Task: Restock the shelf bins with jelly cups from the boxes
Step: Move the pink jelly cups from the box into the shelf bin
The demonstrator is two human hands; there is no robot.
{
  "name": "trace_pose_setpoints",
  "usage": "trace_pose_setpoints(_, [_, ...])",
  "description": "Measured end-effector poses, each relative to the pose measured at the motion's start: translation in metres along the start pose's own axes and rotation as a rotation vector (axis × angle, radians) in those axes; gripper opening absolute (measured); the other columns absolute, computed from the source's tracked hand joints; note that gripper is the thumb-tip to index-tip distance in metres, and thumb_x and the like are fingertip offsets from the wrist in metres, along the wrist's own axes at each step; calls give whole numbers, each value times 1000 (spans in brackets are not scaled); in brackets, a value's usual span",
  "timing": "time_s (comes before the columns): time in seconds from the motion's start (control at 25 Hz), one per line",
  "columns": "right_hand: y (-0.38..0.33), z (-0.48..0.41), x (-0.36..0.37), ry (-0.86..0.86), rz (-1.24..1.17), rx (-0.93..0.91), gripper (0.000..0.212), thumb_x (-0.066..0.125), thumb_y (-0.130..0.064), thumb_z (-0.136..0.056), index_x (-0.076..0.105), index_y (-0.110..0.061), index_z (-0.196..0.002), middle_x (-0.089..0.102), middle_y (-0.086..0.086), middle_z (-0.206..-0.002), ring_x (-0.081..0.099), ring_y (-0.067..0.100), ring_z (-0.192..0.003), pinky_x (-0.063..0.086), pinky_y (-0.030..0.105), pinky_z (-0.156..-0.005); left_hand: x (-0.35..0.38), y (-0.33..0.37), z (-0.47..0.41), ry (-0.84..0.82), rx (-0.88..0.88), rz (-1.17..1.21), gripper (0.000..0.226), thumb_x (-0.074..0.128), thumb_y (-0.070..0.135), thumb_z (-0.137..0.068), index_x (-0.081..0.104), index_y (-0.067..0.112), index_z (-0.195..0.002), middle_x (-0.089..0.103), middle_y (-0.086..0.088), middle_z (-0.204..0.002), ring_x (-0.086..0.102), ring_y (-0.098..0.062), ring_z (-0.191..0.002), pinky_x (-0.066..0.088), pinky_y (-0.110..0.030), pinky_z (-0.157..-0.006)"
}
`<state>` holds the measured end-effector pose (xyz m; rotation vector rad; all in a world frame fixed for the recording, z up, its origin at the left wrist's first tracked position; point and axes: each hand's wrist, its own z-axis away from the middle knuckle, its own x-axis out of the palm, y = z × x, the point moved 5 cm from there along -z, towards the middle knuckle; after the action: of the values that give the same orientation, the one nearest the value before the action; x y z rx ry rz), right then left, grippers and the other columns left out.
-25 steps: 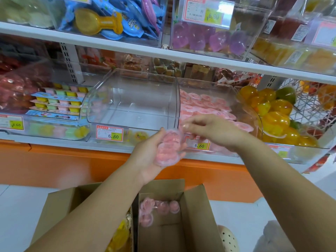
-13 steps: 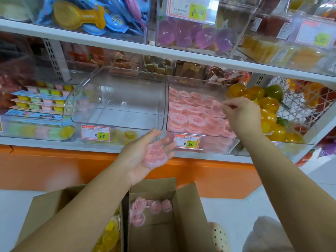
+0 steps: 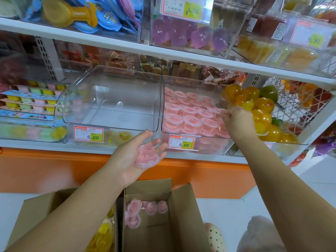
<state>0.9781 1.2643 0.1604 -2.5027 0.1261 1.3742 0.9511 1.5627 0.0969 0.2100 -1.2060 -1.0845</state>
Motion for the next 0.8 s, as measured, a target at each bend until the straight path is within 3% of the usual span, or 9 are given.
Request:
trace_pose_setpoints(0.16, [-3, 4, 8, -93, 27, -96, 23, 56, -10, -94, 72, 6, -99, 65, 23, -108, 56, 36, -102, 39, 35, -86, -1, 0, 1, 8, -1, -4, 23, 61, 22, -95, 62, 9, -113, 69, -16, -104, 75, -29, -86, 63, -37, -64])
trace_pose_setpoints(0.28, [2, 6, 13, -116, 48, -94, 24, 51, -8, -95, 70, 7, -92, 65, 23, -100, 57, 36, -93, 38, 35, -76, -1, 1, 3, 9, 0, -15, 24, 62, 21, -94, 61, 9, -115, 69, -15, -103, 76, -28, -85, 63, -37, -66])
trace_pose_setpoints(0.4, [1, 12, 1, -41, -58, -35, 22, 52, -11, -96, 71, 0, -98, 67, 18, -102, 58, 34, -96, 35, 28, -74, 1, 1, 5, -3, -8, 5, 25, 61, 21, -93, 61, 8, -115, 68, -16, -102, 75, -29, -84, 63, -37, -64])
trace_pose_setpoints(0.52, [-20, 19, -24, 76, -254, 43, 21, 53, -18, -97, 72, -10, -103, 70, 7, -104, 62, 22, -95, 43, 27, -80, 8, 3, 10, -45, -34, 93, 24, 56, 18, -98, 60, 4, -118, 68, -18, -97, 72, -31, -88, 63, -41, -67])
trace_pose_setpoints(0.56, [-36, 23, -30, 28, -341, 41, 18, 55, -21, -96, 72, -15, -100, 71, 2, -99, 63, 16, -89, 47, 28, -80, 11, 5, 12, -59, -37, 125, 26, 54, 13, -98, 59, 2, -121, 69, -19, -96, 71, -32, -91, 62, -43, -69])
trace_pose_setpoints(0.64, [-83, 37, -34, -250, -558, -58, 10, 64, -26, -91, 71, -26, -99, 69, -8, -94, 62, 7, -82, 47, 23, -77, 15, 9, 12, -80, -25, 191, 33, 49, 1, -97, 55, 1, -129, 68, -22, -104, 72, -33, -94, 62, -46, -73])
trace_pose_setpoints(0.72, [-134, 64, -36, -559, -636, -291, 28, 75, -27, -82, 66, -32, -108, 62, -10, -104, 57, 2, -88, 43, 12, -78, 17, 13, 9, -105, -18, 250, 44, 44, -7, -93, 50, 2, -135, 64, -26, -116, 71, -34, -97, 61, -46, -80])
trace_pose_setpoints(0.8, [-165, 84, -34, -674, -639, -524, 47, 82, -24, -75, 62, -31, -118, 55, -10, -114, 51, -1, -101, 41, 12, -86, 17, 14, 5, -114, -26, 262, 56, 45, -7, -84, 47, -1, -140, 62, -26, -124, 68, -35, -104, 59, -47, -87])
